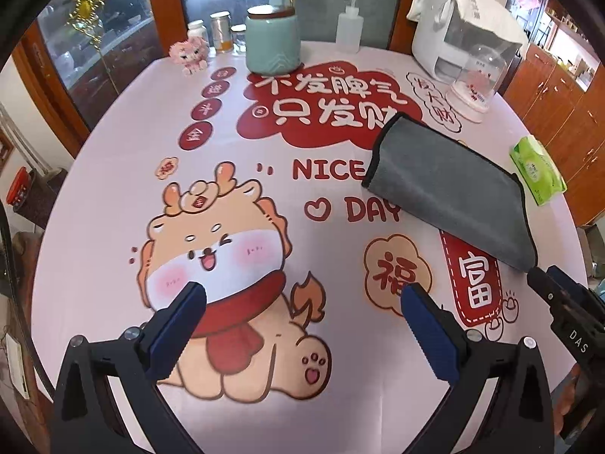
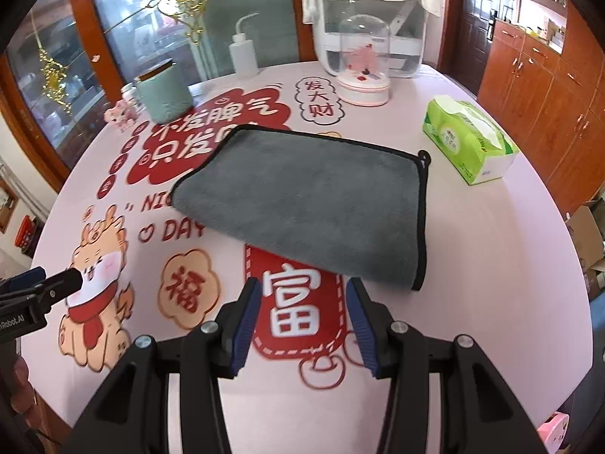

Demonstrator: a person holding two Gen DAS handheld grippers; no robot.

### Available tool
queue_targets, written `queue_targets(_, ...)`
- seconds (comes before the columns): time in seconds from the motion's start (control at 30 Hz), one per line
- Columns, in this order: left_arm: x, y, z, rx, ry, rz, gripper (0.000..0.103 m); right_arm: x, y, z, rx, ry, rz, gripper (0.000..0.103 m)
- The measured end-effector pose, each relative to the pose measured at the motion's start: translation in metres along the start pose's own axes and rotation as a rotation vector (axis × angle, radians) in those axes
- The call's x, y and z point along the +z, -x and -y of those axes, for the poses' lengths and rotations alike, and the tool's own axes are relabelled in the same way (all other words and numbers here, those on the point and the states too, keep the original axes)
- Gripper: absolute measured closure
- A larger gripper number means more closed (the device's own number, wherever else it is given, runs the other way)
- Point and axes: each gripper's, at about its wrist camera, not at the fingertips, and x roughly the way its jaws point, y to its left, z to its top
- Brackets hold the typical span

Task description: Fold towel

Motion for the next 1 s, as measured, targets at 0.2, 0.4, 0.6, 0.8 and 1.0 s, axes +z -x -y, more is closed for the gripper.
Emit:
queue_targets(0.2, -0.010, 0.024, -0.008, 0.010, 0.023, 0.030, 0.001, -0.003, 0.022, -0.006, 0.018, 0.007, 0.032, 0.056)
queue_targets(0.4, -0.020, 0.042, -0.014, 0.023, 0.043, 0.047, 0.001, -0.006, 0.040, -0.014, 0.053, 0.017, 0.035, 0.056)
queue_targets(0.6, -0.032, 0.069, -0.018, 0.016, 0.054, 0.073, 0.001, -0.014, 0.062, -0.032, 0.091, 0.056, 0.034, 0.056)
queue_targets(0.8, -0.043, 0.099, -0.017, 0.037, 0.034, 0.089, 0.001, -0.023, 0.083, -0.047, 0.133, 0.083, 0.023, 0.056)
queue_targets(1.0, -0.052, 0.123, -0.013, 0.021, 0.031, 0.101, 0.001, -0.030, 0.106, -0.054, 0.157, 0.077, 0.032, 0.056)
